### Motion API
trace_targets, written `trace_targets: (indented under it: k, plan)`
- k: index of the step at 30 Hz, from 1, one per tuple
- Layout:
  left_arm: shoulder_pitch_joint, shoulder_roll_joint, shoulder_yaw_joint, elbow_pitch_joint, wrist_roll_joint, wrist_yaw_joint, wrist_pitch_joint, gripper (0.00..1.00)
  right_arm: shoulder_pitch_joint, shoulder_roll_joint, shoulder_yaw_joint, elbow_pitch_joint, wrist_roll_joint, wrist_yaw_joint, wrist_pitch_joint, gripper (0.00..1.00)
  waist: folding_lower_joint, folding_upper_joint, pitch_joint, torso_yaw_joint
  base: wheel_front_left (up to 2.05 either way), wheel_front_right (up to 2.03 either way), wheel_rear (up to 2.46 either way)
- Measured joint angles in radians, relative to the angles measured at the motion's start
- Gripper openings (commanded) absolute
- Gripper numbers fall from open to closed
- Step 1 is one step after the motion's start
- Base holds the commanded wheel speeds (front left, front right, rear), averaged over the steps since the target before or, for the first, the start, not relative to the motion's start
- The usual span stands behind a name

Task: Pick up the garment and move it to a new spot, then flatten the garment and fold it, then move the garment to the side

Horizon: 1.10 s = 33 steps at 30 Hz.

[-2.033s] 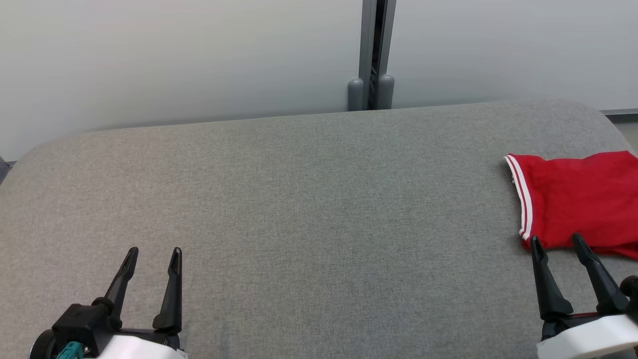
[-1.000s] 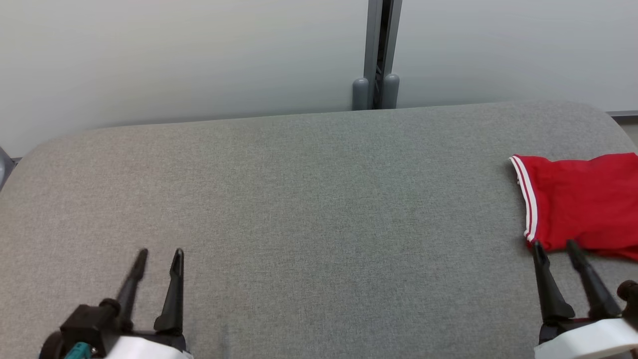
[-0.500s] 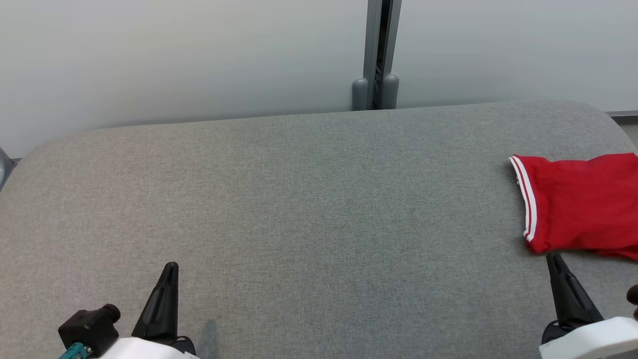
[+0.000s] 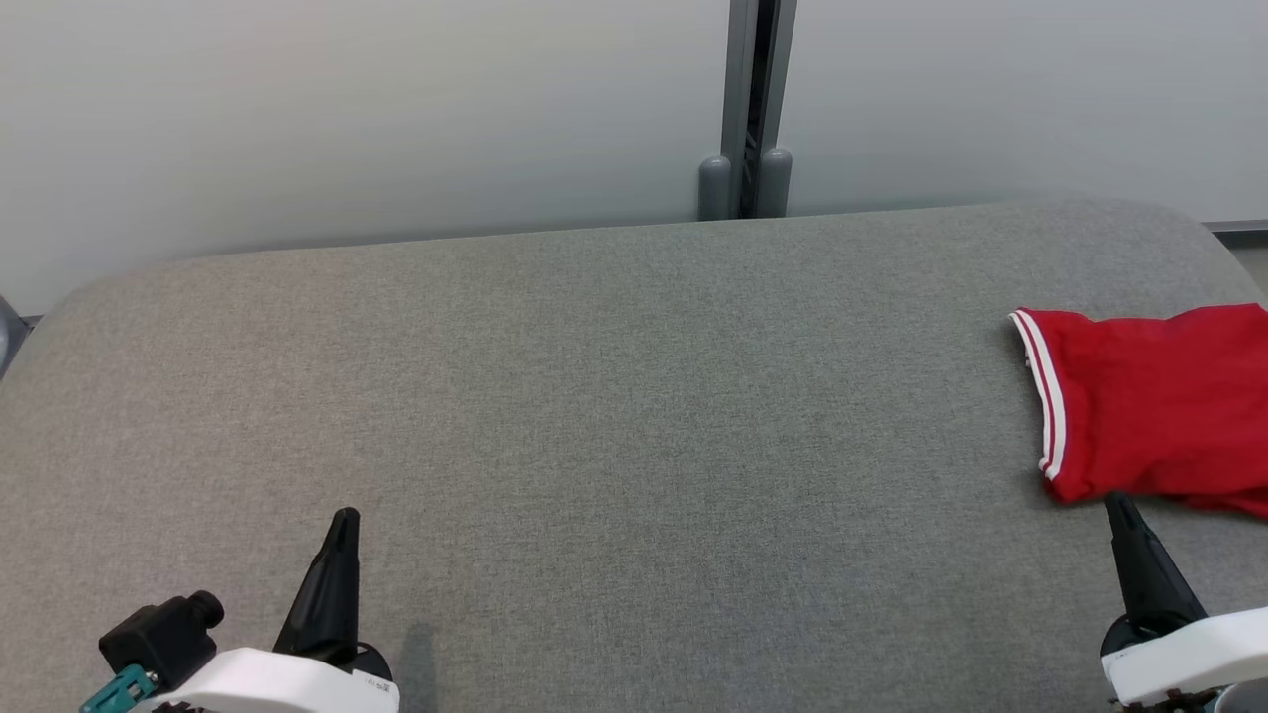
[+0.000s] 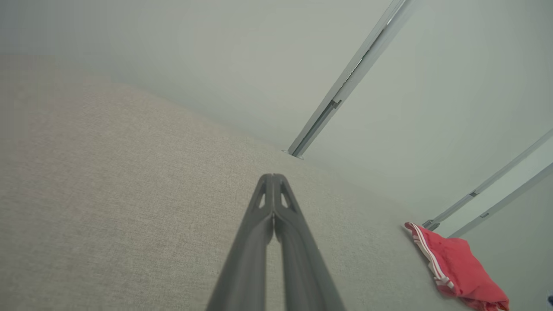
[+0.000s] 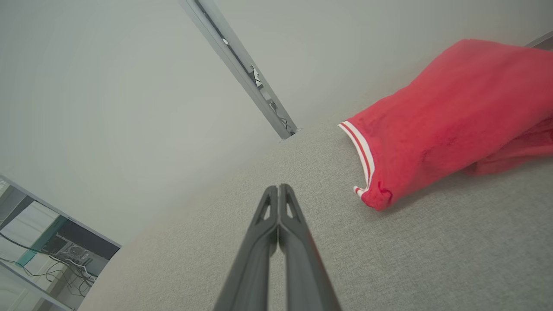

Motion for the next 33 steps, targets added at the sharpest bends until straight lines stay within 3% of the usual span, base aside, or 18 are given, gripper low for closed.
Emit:
trace_targets:
  k: [33]
  plan:
    - [-0.078, -0.059, 0.026, 0.090, -0.364, -0.077, -0.001, 0.00, -0.088, -0.013, -0.076, 0.124, 0.398, 0.000, 0.089, 0.00, 0.0000, 0.0000, -0.003, -0.004, 0.00, 0.00, 0.00]
